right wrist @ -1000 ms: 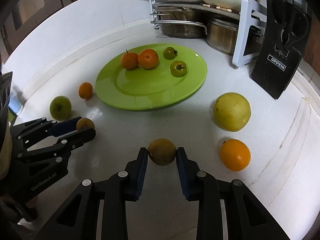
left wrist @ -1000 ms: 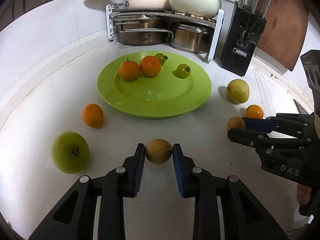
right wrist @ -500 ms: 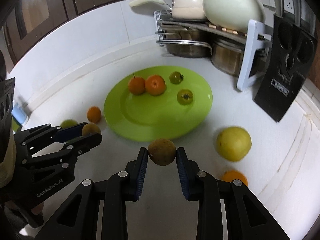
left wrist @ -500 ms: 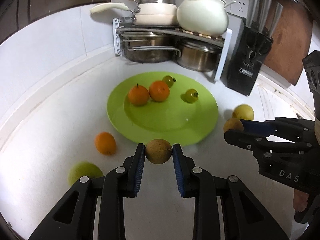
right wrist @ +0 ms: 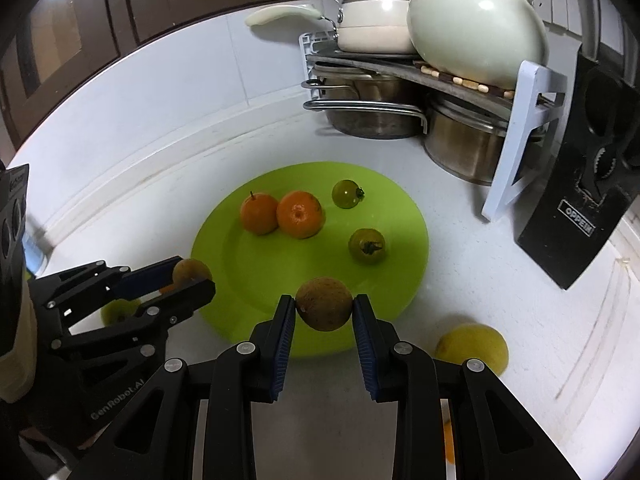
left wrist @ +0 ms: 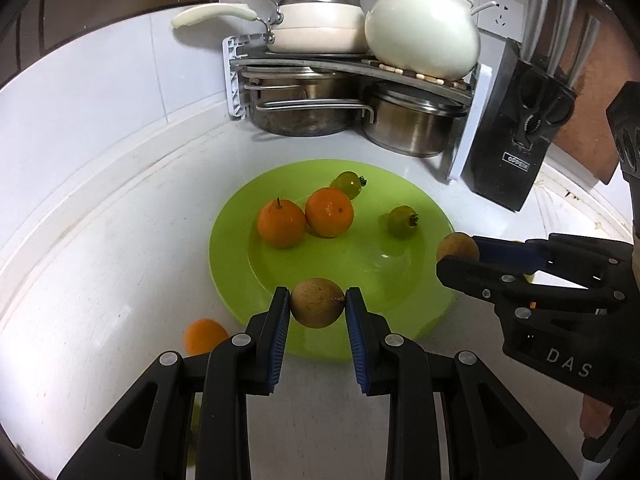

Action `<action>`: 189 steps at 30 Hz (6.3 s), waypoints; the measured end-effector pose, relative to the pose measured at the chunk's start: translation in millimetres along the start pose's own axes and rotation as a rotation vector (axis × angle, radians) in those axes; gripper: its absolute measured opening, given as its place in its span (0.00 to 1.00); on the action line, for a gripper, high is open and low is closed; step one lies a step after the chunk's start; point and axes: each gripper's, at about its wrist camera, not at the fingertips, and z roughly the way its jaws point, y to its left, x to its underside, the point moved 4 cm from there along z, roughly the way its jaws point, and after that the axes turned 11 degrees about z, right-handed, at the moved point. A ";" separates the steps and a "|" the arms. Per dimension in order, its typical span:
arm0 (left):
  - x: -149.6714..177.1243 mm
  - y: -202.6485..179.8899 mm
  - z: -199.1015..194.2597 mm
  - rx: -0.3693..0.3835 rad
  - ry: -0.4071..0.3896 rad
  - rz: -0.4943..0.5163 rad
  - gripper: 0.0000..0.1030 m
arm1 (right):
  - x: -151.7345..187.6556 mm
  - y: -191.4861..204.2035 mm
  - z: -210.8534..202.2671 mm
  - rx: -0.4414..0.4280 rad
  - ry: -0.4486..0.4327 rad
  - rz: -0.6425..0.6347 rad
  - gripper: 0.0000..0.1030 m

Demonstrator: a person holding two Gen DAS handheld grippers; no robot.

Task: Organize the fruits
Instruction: 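Carry both brown fruits over the green plate and open both tools, then withdraw both open tools from the plate toward the green apple and orange, then grasp the large green apple with the left tool while the right tool grasps an orange, then carry the apple and orange onto the green plate and open both tools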

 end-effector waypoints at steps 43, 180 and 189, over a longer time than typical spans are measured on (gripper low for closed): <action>-2.6 4.9 -41.5 -0.029 -0.060 -0.039 0.37 | 0.9 7.8 -26.5 -0.005 -0.049 0.016 0.32; 67.5 3.8 -115.3 -0.089 -0.142 -0.104 0.48 | 56.9 0.1 -109.3 0.173 -0.254 0.205 0.38; 45.9 0.9 -115.2 -0.040 -0.155 -0.099 0.48 | 46.3 9.7 -110.2 0.119 -0.251 0.154 0.38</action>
